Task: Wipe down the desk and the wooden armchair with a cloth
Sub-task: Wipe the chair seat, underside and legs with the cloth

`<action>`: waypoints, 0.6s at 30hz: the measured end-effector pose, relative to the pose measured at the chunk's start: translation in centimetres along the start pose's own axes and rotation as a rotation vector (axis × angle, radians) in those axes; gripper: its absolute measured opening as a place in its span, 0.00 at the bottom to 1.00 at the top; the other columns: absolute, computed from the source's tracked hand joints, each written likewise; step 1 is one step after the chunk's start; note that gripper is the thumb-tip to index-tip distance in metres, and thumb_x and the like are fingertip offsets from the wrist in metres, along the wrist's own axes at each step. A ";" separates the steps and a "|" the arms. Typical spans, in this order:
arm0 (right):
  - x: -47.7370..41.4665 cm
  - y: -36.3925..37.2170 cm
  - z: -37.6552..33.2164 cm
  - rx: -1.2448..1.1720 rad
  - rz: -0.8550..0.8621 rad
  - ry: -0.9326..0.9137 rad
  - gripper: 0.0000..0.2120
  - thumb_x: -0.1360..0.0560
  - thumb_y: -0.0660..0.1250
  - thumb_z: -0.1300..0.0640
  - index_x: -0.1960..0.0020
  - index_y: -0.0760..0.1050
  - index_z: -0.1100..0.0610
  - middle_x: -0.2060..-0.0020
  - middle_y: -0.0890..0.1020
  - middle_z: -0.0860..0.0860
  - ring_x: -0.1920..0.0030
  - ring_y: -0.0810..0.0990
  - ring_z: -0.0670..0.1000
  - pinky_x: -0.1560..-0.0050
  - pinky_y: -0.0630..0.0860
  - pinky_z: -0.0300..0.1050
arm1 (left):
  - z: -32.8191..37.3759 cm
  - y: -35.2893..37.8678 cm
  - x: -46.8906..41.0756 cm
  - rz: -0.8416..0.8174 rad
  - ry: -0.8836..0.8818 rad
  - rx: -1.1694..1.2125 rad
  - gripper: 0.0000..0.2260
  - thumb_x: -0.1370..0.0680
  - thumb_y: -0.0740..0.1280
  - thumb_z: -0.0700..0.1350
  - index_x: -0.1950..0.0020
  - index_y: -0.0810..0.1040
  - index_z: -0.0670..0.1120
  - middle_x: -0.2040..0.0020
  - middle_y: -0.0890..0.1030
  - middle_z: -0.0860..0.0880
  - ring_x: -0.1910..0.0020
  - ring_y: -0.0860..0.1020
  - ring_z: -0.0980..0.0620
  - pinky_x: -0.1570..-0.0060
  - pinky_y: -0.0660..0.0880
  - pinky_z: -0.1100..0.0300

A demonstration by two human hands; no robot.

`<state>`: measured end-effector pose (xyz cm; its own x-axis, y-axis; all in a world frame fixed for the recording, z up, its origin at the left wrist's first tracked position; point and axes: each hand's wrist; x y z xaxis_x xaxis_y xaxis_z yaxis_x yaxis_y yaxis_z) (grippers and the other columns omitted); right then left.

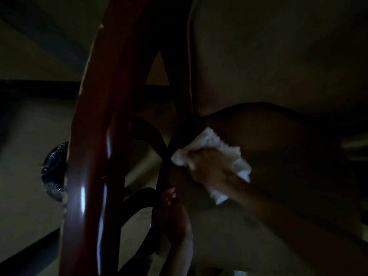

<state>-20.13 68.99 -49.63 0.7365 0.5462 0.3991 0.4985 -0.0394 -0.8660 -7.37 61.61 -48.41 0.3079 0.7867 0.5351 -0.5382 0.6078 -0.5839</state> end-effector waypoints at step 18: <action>-4.8 -4.5 6.9 0.257 0.411 0.258 0.11 0.25 0.62 0.44 0.49 0.79 0.48 0.55 0.85 0.54 0.56 0.82 0.56 0.52 0.75 0.50 | 2.4 -0.6 1.3 -0.166 0.249 -0.110 0.19 0.24 0.57 0.28 0.37 0.76 0.43 0.37 0.72 0.47 0.41 0.71 0.54 0.39 0.69 0.58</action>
<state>-29.08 72.27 -49.75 0.9515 0.3044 0.0454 0.0421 0.0175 -0.9990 -8.51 62.01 -45.88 0.5741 0.6699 0.4708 -0.3810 0.7275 -0.5706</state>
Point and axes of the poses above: each hand's wrist, its own x-axis away from the middle knuckle, its own y-axis out of the palm, z = x × y
